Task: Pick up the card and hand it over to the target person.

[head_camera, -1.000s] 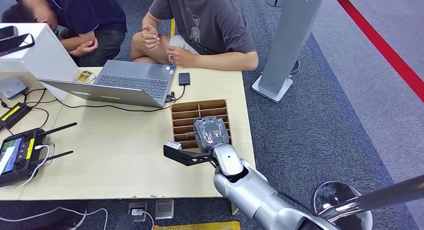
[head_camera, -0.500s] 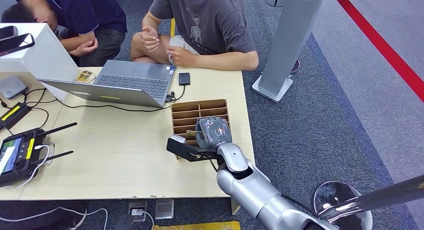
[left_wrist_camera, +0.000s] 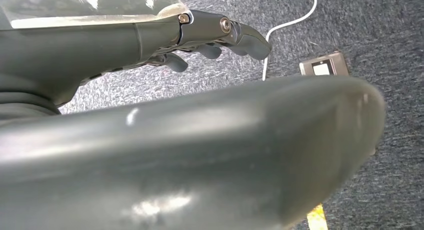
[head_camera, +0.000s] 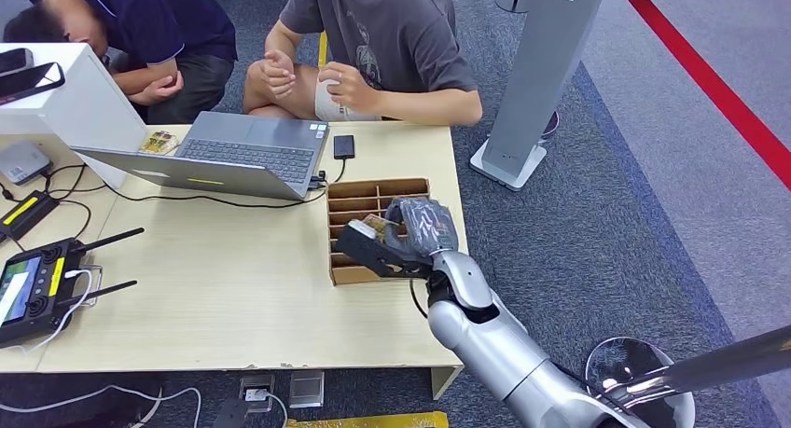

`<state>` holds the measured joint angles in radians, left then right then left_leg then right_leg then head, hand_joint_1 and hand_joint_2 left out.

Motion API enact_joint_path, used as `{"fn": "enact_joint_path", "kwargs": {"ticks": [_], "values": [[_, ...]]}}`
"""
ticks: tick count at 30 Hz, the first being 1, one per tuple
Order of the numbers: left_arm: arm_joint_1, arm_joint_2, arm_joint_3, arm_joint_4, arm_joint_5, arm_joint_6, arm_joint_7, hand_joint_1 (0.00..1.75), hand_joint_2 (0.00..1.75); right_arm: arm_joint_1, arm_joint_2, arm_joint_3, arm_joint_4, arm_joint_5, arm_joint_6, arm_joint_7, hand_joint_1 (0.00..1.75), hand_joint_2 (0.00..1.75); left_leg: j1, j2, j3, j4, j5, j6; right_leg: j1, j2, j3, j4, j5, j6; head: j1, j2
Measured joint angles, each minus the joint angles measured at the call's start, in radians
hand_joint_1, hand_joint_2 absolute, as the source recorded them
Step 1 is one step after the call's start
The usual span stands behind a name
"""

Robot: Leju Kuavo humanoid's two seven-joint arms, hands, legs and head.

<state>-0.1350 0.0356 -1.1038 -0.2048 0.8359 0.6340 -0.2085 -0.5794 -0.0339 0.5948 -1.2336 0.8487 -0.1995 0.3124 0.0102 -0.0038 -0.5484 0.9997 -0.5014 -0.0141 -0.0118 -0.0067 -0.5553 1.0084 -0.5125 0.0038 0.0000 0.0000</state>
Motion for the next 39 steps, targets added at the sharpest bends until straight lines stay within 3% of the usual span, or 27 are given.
{"fn": "enact_joint_path", "kwargs": {"ticks": [7, 16, 19, 26, 39], "values": [[0.000, 0.002, -0.008, 0.002, -0.010, -0.013, -0.010, 0.00, 0.00, -0.037, -0.023, -0.069, -0.066, 0.039, -0.034, 0.010, 1.37, 1.75, 0.000, 0.001, 0.000, 0.000, 0.000, 0.000, 0.000, 0.001, 0.000, 0.000, 0.000, 0.000, 0.000, 0.000], [-0.002, 0.004, -0.024, 0.002, -0.022, -0.019, 0.005, 0.00, 0.00, -0.168, 0.012, -0.070, 0.074, 0.118, -0.077, -0.026, 1.35, 1.75, 0.000, 0.004, 0.001, -0.001, 0.000, 0.000, 0.000, 0.004, 0.000, 0.000, 0.001, 0.000, 0.000, 0.000], [-0.003, 0.004, -0.026, 0.002, -0.028, -0.020, 0.010, 0.00, 0.00, -0.218, 0.031, -0.060, 0.174, 0.150, -0.118, -0.045, 1.32, 1.75, 0.000, 0.004, 0.003, -0.001, 0.000, 0.000, 0.000, 0.004, 0.001, -0.001, 0.001, -0.001, 0.000, 0.000], [-0.004, 0.004, -0.039, 0.001, -0.049, -0.029, 0.013, 0.00, 0.00, -0.407, 0.107, -0.016, 0.613, 0.291, -0.228, -0.078, 1.24, 1.75, 0.000, 0.007, 0.004, -0.002, 0.000, -0.001, 0.000, 0.008, 0.001, 0.000, 0.002, -0.001, 0.000, 0.000], [-0.005, 0.010, -0.039, 0.006, -0.050, -0.030, 0.021, 0.00, 0.00, -0.433, 0.153, 0.038, 0.714, 0.381, -0.191, -0.055, 1.32, 1.75, 0.000, 0.005, 0.003, -0.002, 0.000, -0.001, 0.000, 0.005, 0.002, -0.001, 0.001, -0.001, 0.000, 0.000]]}}
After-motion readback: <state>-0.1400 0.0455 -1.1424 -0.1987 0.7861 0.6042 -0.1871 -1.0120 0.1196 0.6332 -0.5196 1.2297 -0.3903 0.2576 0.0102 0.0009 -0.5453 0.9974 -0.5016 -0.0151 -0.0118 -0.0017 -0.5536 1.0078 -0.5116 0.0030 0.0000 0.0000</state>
